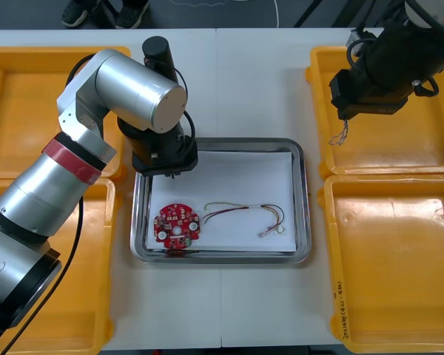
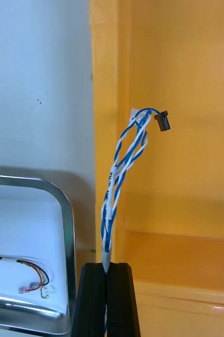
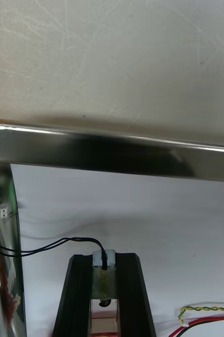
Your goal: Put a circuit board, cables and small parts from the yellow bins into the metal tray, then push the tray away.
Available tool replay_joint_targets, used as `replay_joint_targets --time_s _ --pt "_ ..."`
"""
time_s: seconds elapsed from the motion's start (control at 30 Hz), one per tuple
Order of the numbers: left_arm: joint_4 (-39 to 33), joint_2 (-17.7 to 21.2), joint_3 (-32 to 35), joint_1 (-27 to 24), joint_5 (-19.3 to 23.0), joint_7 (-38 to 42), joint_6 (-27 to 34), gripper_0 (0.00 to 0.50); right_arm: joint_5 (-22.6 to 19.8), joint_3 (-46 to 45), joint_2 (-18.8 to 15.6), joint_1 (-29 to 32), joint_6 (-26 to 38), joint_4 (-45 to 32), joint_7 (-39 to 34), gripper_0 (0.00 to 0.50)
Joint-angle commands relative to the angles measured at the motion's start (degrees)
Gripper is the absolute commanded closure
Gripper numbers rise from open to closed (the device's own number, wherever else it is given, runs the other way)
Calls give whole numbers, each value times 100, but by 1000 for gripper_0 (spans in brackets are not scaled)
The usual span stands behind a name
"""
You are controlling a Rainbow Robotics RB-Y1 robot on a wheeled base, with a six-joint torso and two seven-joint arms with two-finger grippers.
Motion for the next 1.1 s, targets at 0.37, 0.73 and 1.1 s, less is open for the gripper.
replay_joint_targets --time_s 0.37,0.73,1.1 --pt "-95 -99 -126 9 18 -180 -61 19 -45 202 -200 484 25 -934 110 500" --pt "-1115 77 560 17 -70 -189 704 0 -1 298 -200 493 25 -934 118 500" --pt "-2178 411 1650 17 27 -198 1254 0 -45 834 -200 484 11 -1347 189 500"
